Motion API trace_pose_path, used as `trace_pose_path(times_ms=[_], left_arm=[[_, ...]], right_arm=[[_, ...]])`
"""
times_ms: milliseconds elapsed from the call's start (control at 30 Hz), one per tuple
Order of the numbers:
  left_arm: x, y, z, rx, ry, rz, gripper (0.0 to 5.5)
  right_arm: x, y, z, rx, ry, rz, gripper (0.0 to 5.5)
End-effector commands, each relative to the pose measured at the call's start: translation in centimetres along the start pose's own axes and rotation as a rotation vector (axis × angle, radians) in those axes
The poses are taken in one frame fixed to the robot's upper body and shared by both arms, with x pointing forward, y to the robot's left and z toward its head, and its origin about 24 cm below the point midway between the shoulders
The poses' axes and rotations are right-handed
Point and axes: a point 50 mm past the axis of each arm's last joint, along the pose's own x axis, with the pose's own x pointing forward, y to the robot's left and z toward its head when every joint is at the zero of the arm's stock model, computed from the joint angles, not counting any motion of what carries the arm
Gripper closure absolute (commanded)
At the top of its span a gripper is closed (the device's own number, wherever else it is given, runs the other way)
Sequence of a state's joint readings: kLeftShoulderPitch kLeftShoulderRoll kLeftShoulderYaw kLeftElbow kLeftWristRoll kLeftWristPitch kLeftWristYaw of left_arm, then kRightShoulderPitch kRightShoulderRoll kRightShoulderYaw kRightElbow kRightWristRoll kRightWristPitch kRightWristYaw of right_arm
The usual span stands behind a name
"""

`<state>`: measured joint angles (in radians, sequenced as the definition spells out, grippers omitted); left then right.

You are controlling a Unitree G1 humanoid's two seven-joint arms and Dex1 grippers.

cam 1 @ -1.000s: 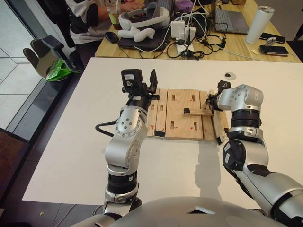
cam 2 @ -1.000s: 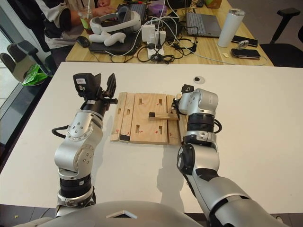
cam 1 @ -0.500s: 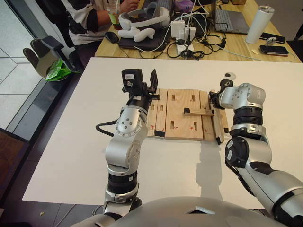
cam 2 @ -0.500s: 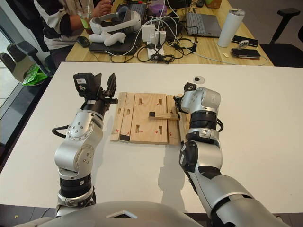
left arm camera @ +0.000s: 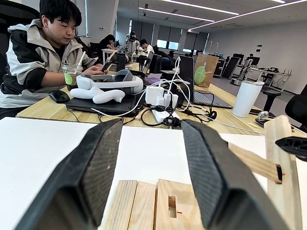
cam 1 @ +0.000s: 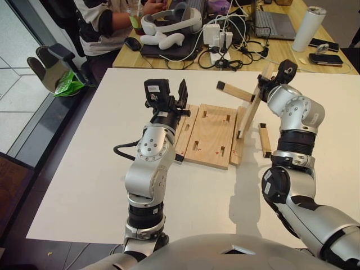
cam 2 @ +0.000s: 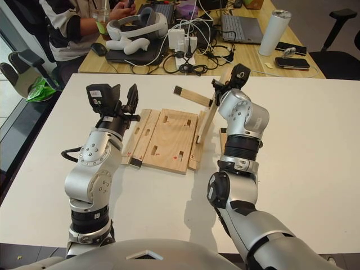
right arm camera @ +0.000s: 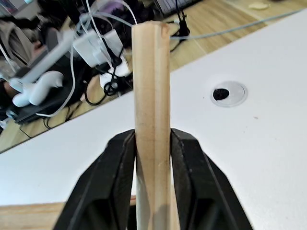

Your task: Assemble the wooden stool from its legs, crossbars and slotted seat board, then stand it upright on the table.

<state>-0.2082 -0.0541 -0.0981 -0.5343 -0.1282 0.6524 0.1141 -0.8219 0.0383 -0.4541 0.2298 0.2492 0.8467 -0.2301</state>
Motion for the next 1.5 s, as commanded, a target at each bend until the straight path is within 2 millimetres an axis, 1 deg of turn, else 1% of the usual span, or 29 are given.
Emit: trace_pose_path(times_ms=[33, 100, 167, 233, 333, 400, 500, 567, 600, 700, 767, 833, 867, 967, 1000, 1033, 1167, 1333, 1433, 1500], left_arm=[[0.3, -0.1, 0.2, -0.009, -0.004, 0.0, 3.23], [0.3, -0.1, 0.2, -0.008, -0.004, 0.0, 3.23], [0.3, -0.1, 0.2, -0.006, -0.003, -0.003, 3.23], [0.2, 0.0, 0.1, -0.001, -0.001, -0.004, 3.23], [0.1, 0.7, 0.0, 0.013, 0.007, 0.007, 3.23], [0.0, 1.8, -0.3, 0.032, 0.026, 0.031, 3.23], [-0.4, 4.1, -1.1, 0.081, 0.098, 0.075, 3.23], [-0.7, 5.8, -1.7, 0.137, 0.165, 0.092, 3.23], [-0.9, 6.5, -1.9, 0.156, 0.194, 0.1, 3.23], [-1.2, 8.0, -2.1, 0.186, 0.252, 0.101, 3.23], [-1.4, 8.8, -2.2, 0.196, 0.284, 0.107, 3.23], [-1.5, 9.2, -2.4, 0.207, 0.31, 0.105, 3.23], [-1.6, 9.3, -2.5, 0.209, 0.319, 0.102, 3.23], [-1.6, 9.0, -2.7, 0.214, 0.344, 0.077, 3.23], [-1.6, 8.8, -2.8, 0.215, 0.353, 0.064, 3.23], [-1.6, 8.8, -2.8, 0.216, 0.36, 0.055, 3.23], [-1.9, 8.6, -3.2, 0.226, 0.407, 0.014, 3.23], [-2.4, 8.6, -3.9, 0.253, 0.491, -0.054, 3.23], [-1.8, 9.2, -3.2, 0.267, 0.48, -0.054, 3.23], [-1.3, 9.4, -2.7, 0.265, 0.461, -0.049, 3.23]], right_arm=[[-1.2, 0.0, 1.8, 0.033, -0.171, 0.08, 4.5], [-1.8, 0.1, 2.7, 0.019, -0.262, 0.112, 4.5], [-2.4, 0.6, 3.1, 0.014, -0.314, 0.161, 4.5], [-3.4, 1.3, 2.8, 0.018, -0.334, 0.249, 4.5], [-5.3, 1.9, 1.8, 0.04, -0.332, 0.366, 4.51], [-6.8, 2.4, 0.8, 0.045, -0.311, 0.404, 4.51], [-8.8, 2.8, -1.1, 0.077, -0.256, 0.403, 4.51], [-9.6, 2.6, -2.5, 0.126, -0.217, 0.384, 4.51], [-9.9, 2.5, -2.8, 0.194, -0.209, 0.398, 4.51], [-10.5, 1.9, -2.6, 0.427, -0.232, 0.48, 4.51], [-10.5, 1.3, -2.3, 0.44, -0.249, 0.499, 4.51], [-10.0, 0.8, -1.9, 0.242, -0.278, 0.442, 4.51], [-10.0, 0.9, -1.4, 0.108, -0.32, 0.405, 4.51], [-10.4, 2.3, -0.6, -0.266, -0.47, 0.328, 4.51], [-10.6, 2.8, -0.6, -0.358, -0.517, 0.304, 4.51], [-10.7, 3.2, -0.6, -0.413, -0.554, 0.281, 4.51], [-10.9, 4.3, -0.6, -0.53, -0.661, 0.215, 4.52], [-11.1, 5.0, -0.5, -0.572, -0.717, 0.183, 4.52], [-11.3, 5.3, -0.7, -0.599, -0.733, 0.184, 4.52], [-11.4, 5.2, -0.8, -0.577, -0.726, 0.191, 4.52]])
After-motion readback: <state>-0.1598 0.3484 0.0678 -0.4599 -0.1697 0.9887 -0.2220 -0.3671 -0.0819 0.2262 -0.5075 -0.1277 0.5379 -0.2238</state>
